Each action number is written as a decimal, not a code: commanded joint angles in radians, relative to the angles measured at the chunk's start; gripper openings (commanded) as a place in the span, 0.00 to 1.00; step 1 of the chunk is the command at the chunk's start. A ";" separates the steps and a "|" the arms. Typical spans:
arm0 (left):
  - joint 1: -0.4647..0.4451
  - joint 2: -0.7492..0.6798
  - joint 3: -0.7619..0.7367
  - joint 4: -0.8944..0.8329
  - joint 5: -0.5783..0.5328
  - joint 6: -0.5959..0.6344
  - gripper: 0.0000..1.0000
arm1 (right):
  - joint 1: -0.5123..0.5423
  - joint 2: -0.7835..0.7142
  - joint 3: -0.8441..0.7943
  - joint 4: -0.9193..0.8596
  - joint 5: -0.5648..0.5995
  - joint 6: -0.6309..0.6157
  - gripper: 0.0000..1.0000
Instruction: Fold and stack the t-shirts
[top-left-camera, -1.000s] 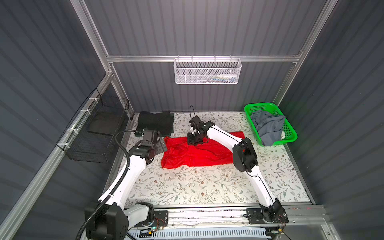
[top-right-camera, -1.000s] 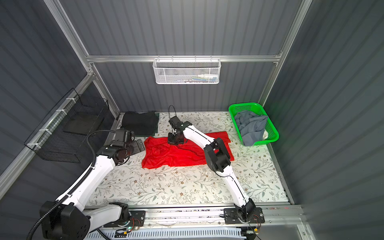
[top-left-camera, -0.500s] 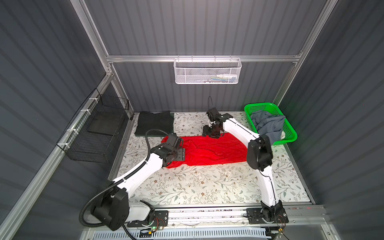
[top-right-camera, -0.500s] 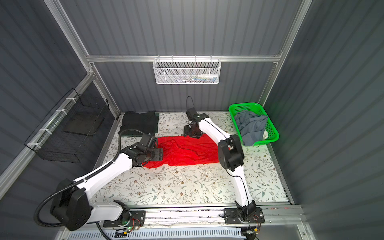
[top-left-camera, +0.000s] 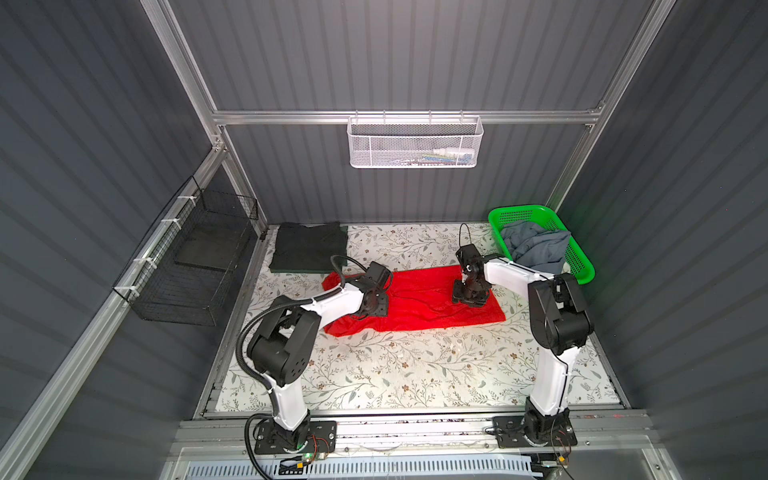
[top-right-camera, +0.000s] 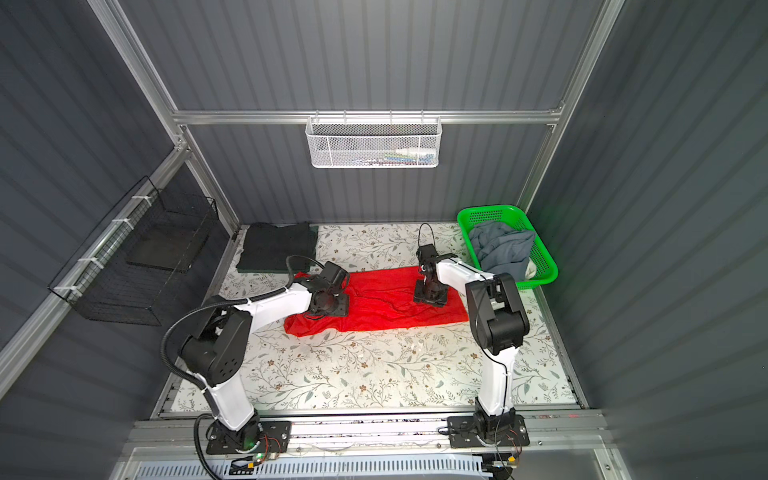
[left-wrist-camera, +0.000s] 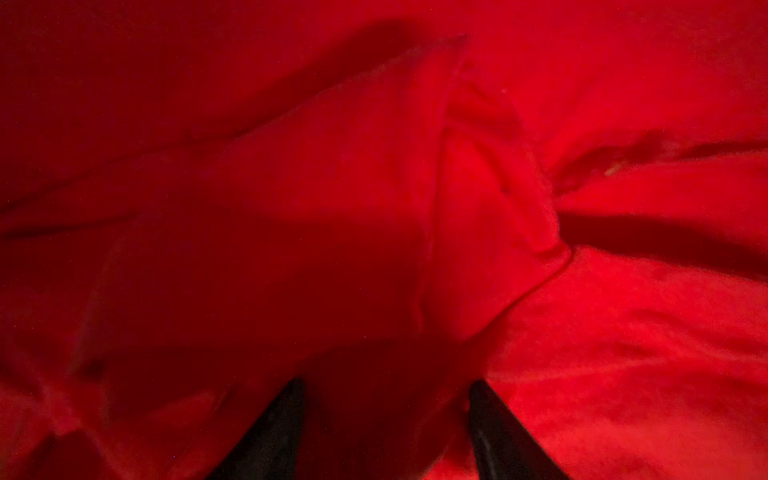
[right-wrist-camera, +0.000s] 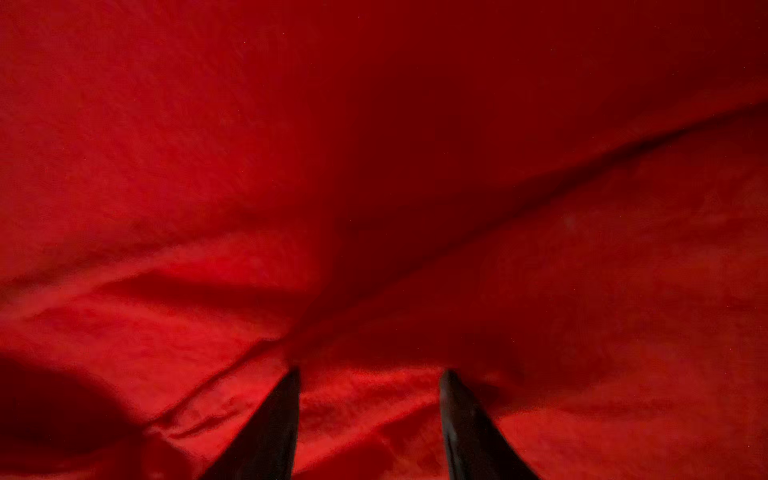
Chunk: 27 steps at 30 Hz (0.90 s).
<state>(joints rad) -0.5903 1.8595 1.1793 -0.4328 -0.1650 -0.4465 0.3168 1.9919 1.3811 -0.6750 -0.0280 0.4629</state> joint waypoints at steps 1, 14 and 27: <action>-0.003 0.059 0.065 -0.009 -0.026 -0.012 0.62 | -0.007 0.062 0.055 -0.034 0.051 -0.052 0.56; 0.006 0.341 0.381 -0.035 -0.030 0.098 0.59 | -0.033 0.022 -0.020 -0.101 -0.004 -0.049 0.51; 0.003 0.649 0.839 -0.035 0.133 0.259 0.60 | 0.133 -0.128 -0.332 -0.042 -0.038 0.107 0.41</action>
<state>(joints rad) -0.5884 2.4241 1.9743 -0.4358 -0.1390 -0.2367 0.4133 1.8267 1.1324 -0.6849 -0.0116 0.4992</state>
